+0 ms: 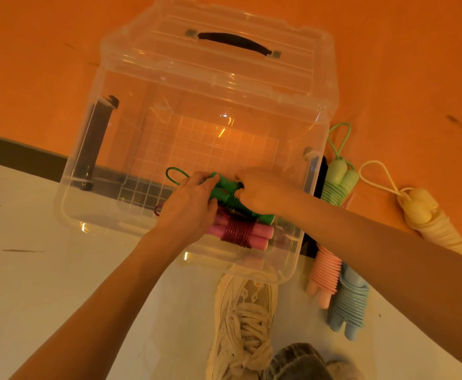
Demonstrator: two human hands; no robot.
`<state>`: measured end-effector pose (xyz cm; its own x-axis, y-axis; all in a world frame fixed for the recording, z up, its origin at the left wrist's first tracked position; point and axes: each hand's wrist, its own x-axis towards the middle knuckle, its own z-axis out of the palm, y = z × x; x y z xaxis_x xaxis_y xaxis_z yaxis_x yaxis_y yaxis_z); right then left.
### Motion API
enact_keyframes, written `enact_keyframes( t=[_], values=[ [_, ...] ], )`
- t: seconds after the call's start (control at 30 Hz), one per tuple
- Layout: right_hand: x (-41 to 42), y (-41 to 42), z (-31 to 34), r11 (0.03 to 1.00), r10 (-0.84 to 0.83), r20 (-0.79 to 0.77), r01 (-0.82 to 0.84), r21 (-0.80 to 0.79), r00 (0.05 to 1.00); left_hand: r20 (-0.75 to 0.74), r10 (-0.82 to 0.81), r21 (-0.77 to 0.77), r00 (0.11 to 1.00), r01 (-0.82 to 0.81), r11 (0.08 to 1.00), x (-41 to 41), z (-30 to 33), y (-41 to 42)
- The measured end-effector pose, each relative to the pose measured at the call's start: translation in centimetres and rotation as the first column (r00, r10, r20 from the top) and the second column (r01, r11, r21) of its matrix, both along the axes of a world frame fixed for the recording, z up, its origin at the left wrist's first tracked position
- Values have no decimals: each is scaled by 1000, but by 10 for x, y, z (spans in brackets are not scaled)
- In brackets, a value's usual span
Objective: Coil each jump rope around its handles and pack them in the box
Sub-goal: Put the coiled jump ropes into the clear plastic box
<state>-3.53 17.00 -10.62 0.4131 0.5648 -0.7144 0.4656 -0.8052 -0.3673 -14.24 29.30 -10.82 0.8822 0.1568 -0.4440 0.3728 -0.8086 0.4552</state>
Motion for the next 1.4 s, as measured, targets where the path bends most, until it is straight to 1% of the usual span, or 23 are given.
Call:
enact_keyframes(
  t=[0.07, 0.13, 0.17, 0.23, 0.27, 0.33, 0.43, 0.53, 0.6, 0.67, 0.73, 0.83, 0.9, 0.97, 1.03, 1.1, 1.13, 1.23, 1.4],
  values=[
    [-6, -6, 8, 995, 67, 146, -76, 58, 987, -10, 19, -12, 1000, -19, 1000, 0, 2, -3],
    [-8, -18, 20, 978, 64, 173, -96, 183, 983, -9, 36, -16, 999, -36, 999, -2, 2, -3],
    [-8, -26, 29, 955, 22, 157, -67, 288, 987, -1, 43, -18, 999, -43, 999, -3, 2, -2],
    [-5, -47, 50, 859, -123, 131, 39, 511, 984, 17, 44, -24, 999, -44, 999, -4, 3, -1],
    [-3, -61, 61, 802, -221, 122, 109, 587, 968, 22, 42, -26, 999, -41, 999, -4, 3, -1],
    [2, -94, 80, 719, -415, 91, 265, 643, 905, 24, 48, -26, 999, -48, 999, -2, 5, -3],
    [7, -148, 91, 651, -620, 73, 460, 603, 781, 59, 81, -51, 995, -78, 996, 3, 12, -9],
    [5, -198, 86, 623, -732, 122, 585, 519, 671, 205, 110, -125, 973, -86, 988, 15, 30, -24],
    [-1, -223, 79, 583, -791, 132, 668, 463, 598, 307, 122, -182, 944, -68, 981, 26, 49, -38],
    [-10, -239, 71, 523, -842, 113, 745, 414, 528, 364, 116, -235, 924, -29, 971, 37, 68, -56],
    [-20, -248, 64, 464, -880, 88, 807, 367, 466, 396, 75, -267, 915, 36, 963, 46, 85, -77],
    [-34, -252, 51, 385, -916, 26, 858, 339, 401, 419, -8, -337, 908, 164, 927, 53, 104, -115],
    [-46, -253, 38, 340, -928, -43, 887, 311, 371, 405, -60, -388, 912, 231, 892, 52, 110, -143],
    [-61, -253, 21, 300, -936, -119, 926, 231, 333, 357, -116, -415, 927, 268, 869, 46, 107, -168],
    [-79, -255, 6, 302, -937, -140, 944, 135, 320, 288, -163, -410, 944, 276, 869, 36, 98, -188],
    [-97, -253, -5, 316, -937, -120, 943, 101, 327, 202, -159, -437, 966, 234, 868, 26, 86, -199],
    [-103, -251, -8, 302, -943, -113, 948, 99, 313, 156, -143, -460, 977, 200, 865, 21, 80, -201],
    [-112, -251, -16, 208, -971, -99, 972, 109, 218, 70, -117, -471, 991, 136, 872, 10, 64, -203],
    [-115, -251, -19, 168, -974, -141, 982, 86, 179, -69, -27, -462, 997, -8, 887, -4, 46, -203]
  ],
)
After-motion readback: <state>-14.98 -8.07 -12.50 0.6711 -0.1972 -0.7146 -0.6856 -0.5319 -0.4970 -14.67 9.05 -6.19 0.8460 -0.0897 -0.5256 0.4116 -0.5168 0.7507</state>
